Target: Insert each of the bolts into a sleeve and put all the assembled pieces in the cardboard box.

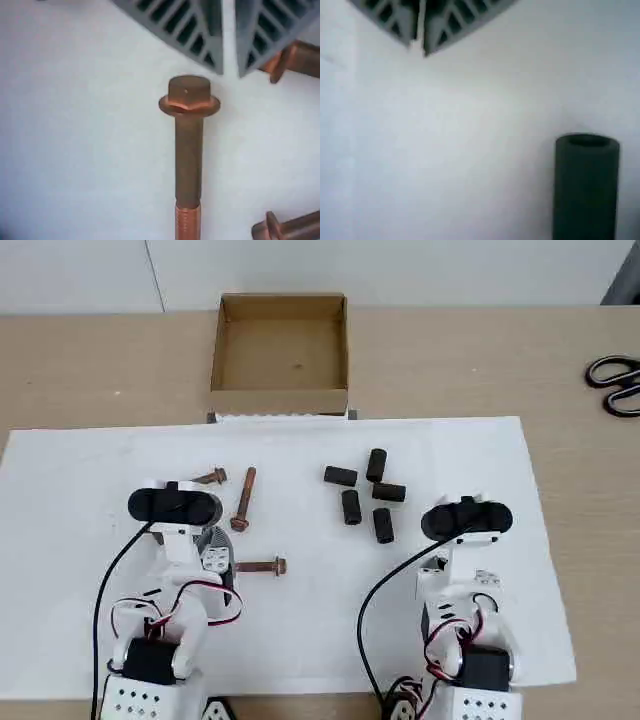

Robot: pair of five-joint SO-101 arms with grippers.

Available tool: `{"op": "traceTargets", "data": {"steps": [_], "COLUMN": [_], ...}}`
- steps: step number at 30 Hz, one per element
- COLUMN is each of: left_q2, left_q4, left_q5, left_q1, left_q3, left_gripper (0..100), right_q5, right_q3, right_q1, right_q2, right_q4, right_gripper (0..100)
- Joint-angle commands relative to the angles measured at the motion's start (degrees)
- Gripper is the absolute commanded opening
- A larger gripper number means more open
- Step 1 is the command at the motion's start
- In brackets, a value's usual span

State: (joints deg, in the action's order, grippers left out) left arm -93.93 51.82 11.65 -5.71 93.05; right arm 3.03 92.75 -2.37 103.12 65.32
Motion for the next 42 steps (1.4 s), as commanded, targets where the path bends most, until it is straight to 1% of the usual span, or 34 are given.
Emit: {"op": "traceTargets", "data": {"steps": [1, 6, 9, 11, 12, 14, 17, 19, 23, 25, 27, 31, 35, 40, 42], "left_q2": [-0.53, -0.53, -0.53, -0.53, -0.53, -0.44, -0.09, -0.09, 0.0, 0.09, 1.32, 11.25, 27.69, 48.09, 55.03], "left_q4": [-1.41, -1.41, -1.41, -0.97, -0.79, 0.88, 2.55, 2.64, 2.73, 2.9, 4.92, 10.64, 17.14, 24.88, 27.78], "left_q5": [-0.26, -0.35, -0.44, -0.44, -0.26, -0.09, -0.09, -0.35, -0.35, -0.35, -0.35, -0.35, -0.35, -0.44, -0.53], "left_q1": [-0.09, -0.18, -3.43, -4.31, -3.96, -1.14, 4.92, 7.82, 8.7, 8.7, 8.7, 9.05, 9.05, 9.14, 9.14], "left_q3": [-0.22, -0.31, -0.31, -0.4, -0.57, -2.15, -6.2, -8.84, -13.23, -15.52, -17.89, -26.15, -39.78, -57.8, -63.87], "left_gripper": [1, 1, 1, 1, 1, 1, 1, 1, 1, 1, 1, 1, 1, 1, 1], "right_q5": [-0.53, -0.53, -0.53, -0.62, -0.44, 0.7, 6.07, 7.74, 7.82, 7.56, 5.54, -0.09, -4.57, -5.45, -4.48], "right_q3": [-0.35, -0.35, -1.23, -4.31, -5.98, -8.97, -11.52, -12.75, -16.44, -19.96, -25.32, -40.7, -59.25, -80.09, -87.74], "right_q1": [0.48, 0.22, -0.04, 0.04, 0.04, -0.04, -0.04, -0.04, -0.04, -0.04, -0.04, 0.13, 1.63, 6.55, 7.25], "right_q2": [0.75, 0.75, 0.75, 0.57, 0.31, 0.13, 0.04, 0.04, -3.12, -7.78, -14.64, -32.31, -50.24, -67.47, -73.19], "right_q4": [-0.13, 0.13, -0.13, -0.22, -0.66, -2.86, -6.81, -7.96, -7.78, -7.96, -8.04, -6.02, 1.27, 13.67, 17.63], "right_gripper": [0.3, 0.3, 0.3, 0.3, 0.3, 0.3, 0.3, 0.3, 0.3, 0.3, 0.3, 0.3, 0.3, 0.4, 0.4]}}
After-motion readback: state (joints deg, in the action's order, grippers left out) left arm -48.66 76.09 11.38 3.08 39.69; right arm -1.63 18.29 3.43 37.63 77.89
